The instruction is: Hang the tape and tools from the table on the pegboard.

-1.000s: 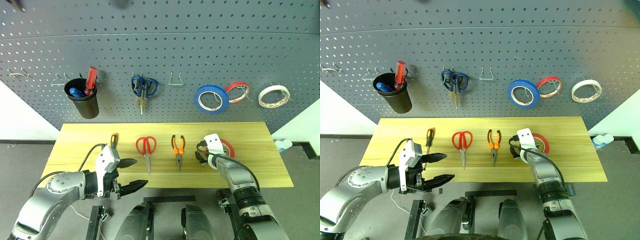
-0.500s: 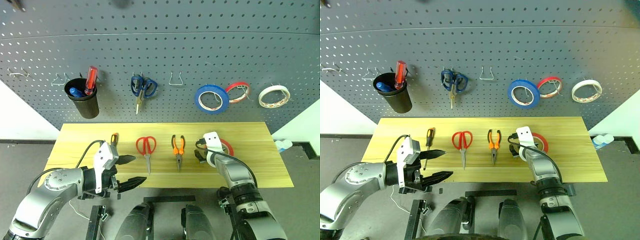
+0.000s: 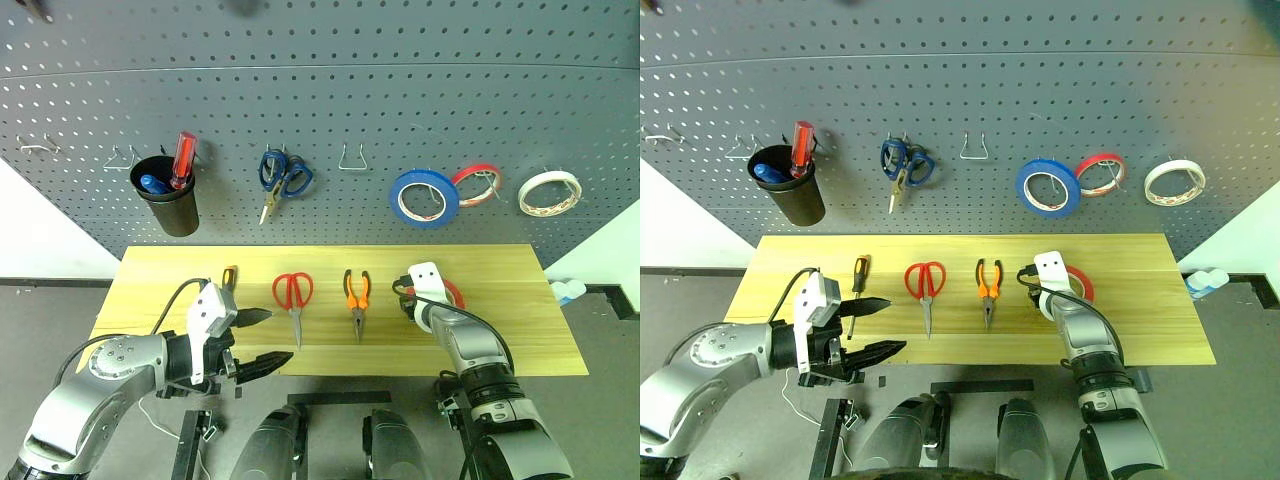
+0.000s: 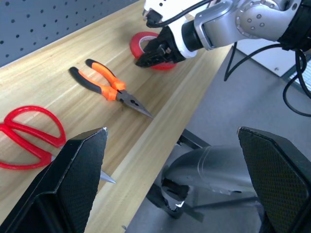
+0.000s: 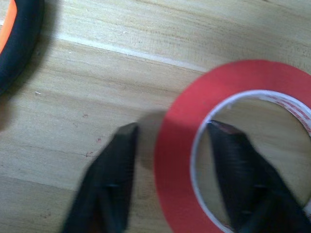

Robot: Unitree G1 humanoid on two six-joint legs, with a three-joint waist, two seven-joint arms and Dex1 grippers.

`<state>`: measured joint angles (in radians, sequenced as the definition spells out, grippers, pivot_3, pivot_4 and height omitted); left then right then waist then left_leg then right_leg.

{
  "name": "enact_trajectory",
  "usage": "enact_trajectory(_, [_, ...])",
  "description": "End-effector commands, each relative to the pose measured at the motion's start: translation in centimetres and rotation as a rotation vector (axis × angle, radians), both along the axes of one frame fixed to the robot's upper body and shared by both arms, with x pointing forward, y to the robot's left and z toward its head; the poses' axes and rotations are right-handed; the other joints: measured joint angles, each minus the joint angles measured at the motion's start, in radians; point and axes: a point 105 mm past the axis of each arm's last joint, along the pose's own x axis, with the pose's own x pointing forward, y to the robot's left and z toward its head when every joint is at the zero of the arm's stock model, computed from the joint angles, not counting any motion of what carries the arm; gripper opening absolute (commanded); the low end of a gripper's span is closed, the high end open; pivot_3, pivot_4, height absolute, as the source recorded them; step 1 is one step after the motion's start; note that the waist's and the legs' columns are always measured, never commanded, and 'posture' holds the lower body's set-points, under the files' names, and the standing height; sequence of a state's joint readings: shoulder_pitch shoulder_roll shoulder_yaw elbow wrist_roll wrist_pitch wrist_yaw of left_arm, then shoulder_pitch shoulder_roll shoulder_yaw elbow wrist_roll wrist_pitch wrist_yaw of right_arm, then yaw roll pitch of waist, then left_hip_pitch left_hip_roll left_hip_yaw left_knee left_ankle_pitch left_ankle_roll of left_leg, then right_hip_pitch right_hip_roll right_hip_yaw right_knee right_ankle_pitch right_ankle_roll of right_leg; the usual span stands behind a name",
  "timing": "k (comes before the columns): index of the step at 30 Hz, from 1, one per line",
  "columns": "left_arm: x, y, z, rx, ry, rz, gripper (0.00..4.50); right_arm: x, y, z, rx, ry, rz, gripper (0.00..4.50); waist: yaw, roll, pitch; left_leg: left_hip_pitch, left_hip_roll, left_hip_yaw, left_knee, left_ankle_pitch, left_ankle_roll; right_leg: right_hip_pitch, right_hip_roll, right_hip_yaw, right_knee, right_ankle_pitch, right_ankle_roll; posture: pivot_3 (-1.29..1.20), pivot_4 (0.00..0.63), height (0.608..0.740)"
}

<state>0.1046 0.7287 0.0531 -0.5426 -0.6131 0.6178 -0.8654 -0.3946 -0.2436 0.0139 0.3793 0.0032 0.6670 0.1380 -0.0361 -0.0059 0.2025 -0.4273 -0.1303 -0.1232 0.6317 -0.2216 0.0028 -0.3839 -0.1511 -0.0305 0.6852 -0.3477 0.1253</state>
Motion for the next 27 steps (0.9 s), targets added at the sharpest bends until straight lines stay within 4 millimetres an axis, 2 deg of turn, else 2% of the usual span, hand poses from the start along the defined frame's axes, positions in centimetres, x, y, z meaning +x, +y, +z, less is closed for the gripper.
enact_trajectory(1, [0.4, 0.1, 0.6, 0.006, -0.049, 0.008, 4.50, 1.1, 0.2, 1.1, -0.012, -0.055, 0.013, 0.85, -0.001, 0.000, 0.000, 0.000, 0.000, 0.000, 0.000, 0.000, 0.000, 0.000, 0.000, 0.000, 0.000, 0.000, 0.000, 0.02, 0.163, 0.681])
enact_trajectory(2, [0.6, 0.1, 0.6, 0.005, -0.054, 0.012, 4.50, 1.3, 0.3, 1.3, -0.014, -0.062, 0.016, 0.68, -0.001, 0.000, -0.001, 0.000, 0.000, 0.000, 0.000, 0.001, -0.001, 0.000, 0.000, 0.000, 0.001, 0.000, 0.000, 0.02, 0.153, 0.681])
enact_trajectory(11, [2.1, 0.3, 0.8, 0.002, -0.107, 0.034, 4.50, 3.2, -0.1, 3.5, -0.005, -0.159, 0.032, 0.68, 0.002, -0.002, -0.011, 0.000, 0.000, 0.001, 0.000, 0.006, -0.010, -0.002, 0.001, 0.000, 0.005, 0.000, 0.000, 0.02, 0.085, 0.681])
enact_trajectory(14, [2.5, 0.3, 0.7, 0.000, -0.116, 0.033, 4.50, 3.5, -0.5, 3.8, -0.016, -0.168, 0.028, 0.67, 0.000, -0.002, -0.028, -0.001, -0.001, 0.003, 0.000, 0.006, -0.010, -0.001, 0.002, 0.000, 0.006, 0.000, 0.001, 0.02, 0.064, 0.681])
enact_trajectory(22, [4.0, 0.0, 0.8, -0.007, -0.159, 0.020, 4.50, 3.5, -2.4, 4.5, -0.055, -0.184, 0.001, 0.67, -0.003, -0.003, -0.082, -0.001, -0.001, 0.004, 0.001, 0.007, -0.012, -0.001, 0.002, 0.002, 0.010, 0.000, 0.001, -0.01, 0.001, 0.681])
enact_trajectory(27, [5.1, -0.3, 0.9, -0.009, -0.188, 0.004, 4.50, 2.6, -4.0, 4.6, -0.080, -0.184, -0.020, 0.67, -0.007, -0.003, -0.109, 0.001, -0.001, 0.004, 0.003, 0.008, -0.012, -0.001, 0.002, 0.003, 0.014, 0.000, 0.000, -0.02, 0.000, 0.681])
